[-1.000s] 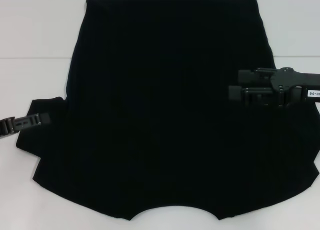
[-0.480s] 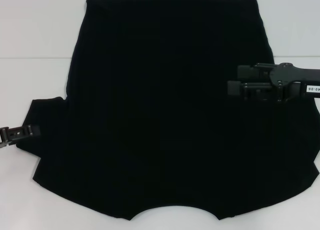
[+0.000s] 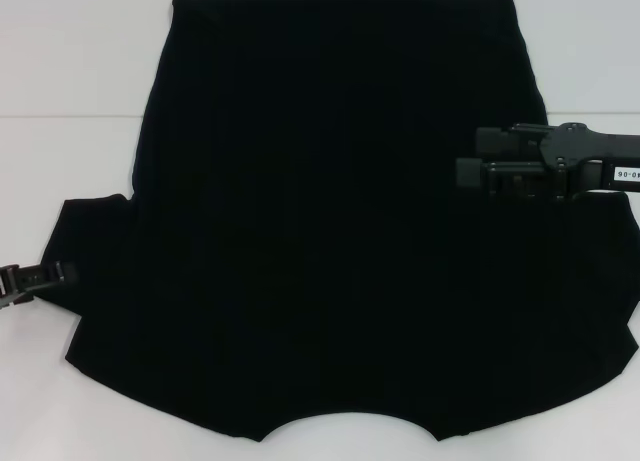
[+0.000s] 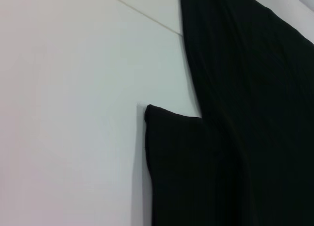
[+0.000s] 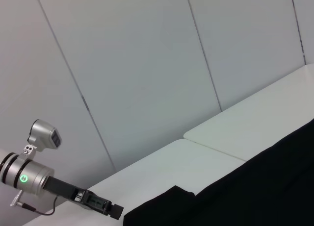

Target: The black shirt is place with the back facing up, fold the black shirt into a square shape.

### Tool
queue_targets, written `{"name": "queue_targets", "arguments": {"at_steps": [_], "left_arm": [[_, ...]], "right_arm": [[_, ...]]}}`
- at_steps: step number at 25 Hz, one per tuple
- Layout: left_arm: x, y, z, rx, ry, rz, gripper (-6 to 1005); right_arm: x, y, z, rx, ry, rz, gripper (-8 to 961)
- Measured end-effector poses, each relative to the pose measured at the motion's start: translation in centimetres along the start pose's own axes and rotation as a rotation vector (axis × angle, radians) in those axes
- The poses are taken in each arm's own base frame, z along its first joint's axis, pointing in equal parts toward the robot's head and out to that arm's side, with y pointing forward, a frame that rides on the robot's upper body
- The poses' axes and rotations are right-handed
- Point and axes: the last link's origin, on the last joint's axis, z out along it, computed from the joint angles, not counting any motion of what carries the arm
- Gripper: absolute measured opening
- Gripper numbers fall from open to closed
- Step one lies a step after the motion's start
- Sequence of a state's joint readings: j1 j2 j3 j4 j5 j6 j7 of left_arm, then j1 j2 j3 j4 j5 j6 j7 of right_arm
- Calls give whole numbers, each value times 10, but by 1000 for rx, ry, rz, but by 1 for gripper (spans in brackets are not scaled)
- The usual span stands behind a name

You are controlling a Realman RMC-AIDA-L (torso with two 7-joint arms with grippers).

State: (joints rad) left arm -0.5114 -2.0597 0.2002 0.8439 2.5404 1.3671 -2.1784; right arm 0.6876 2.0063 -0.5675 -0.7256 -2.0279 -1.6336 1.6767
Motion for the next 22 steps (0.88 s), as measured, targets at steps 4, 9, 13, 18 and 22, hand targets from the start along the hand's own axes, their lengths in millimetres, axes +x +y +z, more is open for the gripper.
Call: {"name": "queue_targets", "arguments": {"at_steps": [4, 9, 13, 18, 22], "left_arm": [[0, -1, 2, 7, 3, -5, 886], [0, -2, 4, 15, 7, -9, 886], [0, -1, 6, 16, 9, -13, 886], [2, -2, 8, 25, 13, -7, 886], [3, -1, 8, 25, 14, -5, 886]], "right_arm": [[0, 0, 0, 0, 0, -1, 841], [-1, 0, 0, 1, -2, -1, 841], [-1, 0, 0, 2, -3, -1, 841], [-1, 0, 0, 2, -4, -1, 840], [-1, -1, -1, 3, -5, -2, 840]]}}
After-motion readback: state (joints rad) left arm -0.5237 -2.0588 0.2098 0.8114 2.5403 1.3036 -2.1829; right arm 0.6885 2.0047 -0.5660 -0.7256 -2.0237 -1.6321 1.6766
